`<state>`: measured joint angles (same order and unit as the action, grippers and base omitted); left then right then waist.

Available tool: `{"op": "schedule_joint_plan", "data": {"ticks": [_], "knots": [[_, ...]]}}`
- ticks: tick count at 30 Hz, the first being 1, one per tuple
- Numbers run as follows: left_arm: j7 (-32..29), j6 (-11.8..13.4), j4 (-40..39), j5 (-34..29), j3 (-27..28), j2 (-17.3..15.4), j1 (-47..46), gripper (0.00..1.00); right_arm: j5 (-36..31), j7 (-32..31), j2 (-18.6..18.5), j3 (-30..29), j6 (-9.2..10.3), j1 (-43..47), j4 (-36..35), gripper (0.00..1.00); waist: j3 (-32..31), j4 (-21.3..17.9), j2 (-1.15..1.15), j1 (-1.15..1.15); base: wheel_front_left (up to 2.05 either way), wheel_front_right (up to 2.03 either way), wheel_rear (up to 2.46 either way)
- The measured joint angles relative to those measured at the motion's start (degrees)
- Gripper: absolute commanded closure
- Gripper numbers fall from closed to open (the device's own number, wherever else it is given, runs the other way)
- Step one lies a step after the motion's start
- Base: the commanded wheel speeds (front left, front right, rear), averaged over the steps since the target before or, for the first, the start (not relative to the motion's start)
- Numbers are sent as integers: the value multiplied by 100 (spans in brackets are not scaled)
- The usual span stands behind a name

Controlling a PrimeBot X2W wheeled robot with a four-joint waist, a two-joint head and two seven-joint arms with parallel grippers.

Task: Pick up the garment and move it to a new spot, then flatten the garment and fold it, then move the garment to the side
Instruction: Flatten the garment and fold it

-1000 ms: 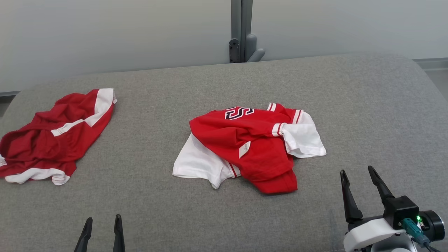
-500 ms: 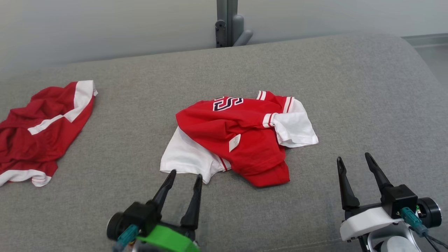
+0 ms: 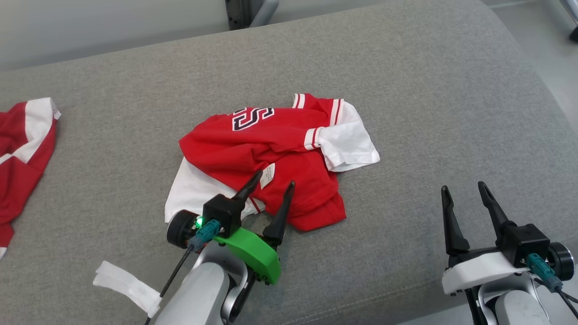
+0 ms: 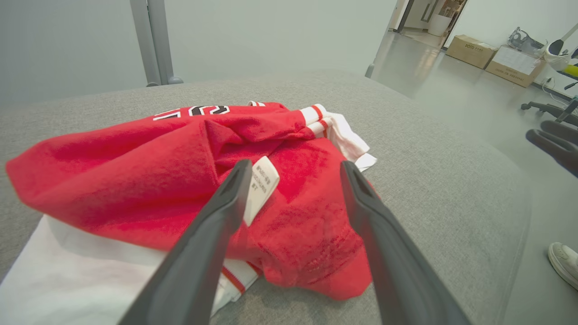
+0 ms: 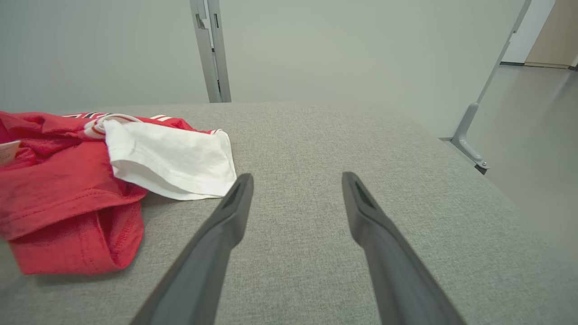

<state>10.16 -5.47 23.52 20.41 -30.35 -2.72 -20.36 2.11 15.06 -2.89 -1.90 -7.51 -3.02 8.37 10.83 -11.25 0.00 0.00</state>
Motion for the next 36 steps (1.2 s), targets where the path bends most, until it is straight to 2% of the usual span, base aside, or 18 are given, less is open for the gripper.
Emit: {"op": "schedule_joint_plan", "data": {"ticks": [5,9,10,11,12,13,14,21,27,36], "knots": [[26,276,387,57,-25,-1,-229,0,73,0,0,53,0,-24,33,0,102,-155,0,0,0,0,0],[68,346,628,110,-25,-1,-301,0,96,0,0,75,1,-29,58,0,110,-190,0,0,0,0,0],[94,353,672,136,-23,-1,-306,6,102,0,0,76,0,-32,64,0,101,-189,0,0,0,0,0],[102,355,713,159,-26,-1,-314,43,102,0,0,74,0,-32,67,0,93,-185,0,0,0,0,0],[110,358,749,178,-24,-1,-321,57,103,0,-1,75,1,-32,70,0,85,-178,0,0,0,0,0],[120,370,794,190,-26,-1,-328,86,102,0,0,77,0,-32,74,0,79,-170,0,0,0,0,0],[129,369,845,200,-44,-2,-339,100,102,0,0,77,1,-31,77,0,72,-162,0,0,0,0,0],[277,387,949,408,47,0,-364,100,102,0,0,77,0,-25,91,0,20,-94,0,0,0,0,0],[408,588,694,606,460,-126,-97,100,83,0,0,7,0,81,101,0,-54,30,0,0,0,0,0],[479,936,403,1169,1607,-880,1141,100,48,0,2,45,1,173,120,0,-171,436,0,0,0,0,0]]}}
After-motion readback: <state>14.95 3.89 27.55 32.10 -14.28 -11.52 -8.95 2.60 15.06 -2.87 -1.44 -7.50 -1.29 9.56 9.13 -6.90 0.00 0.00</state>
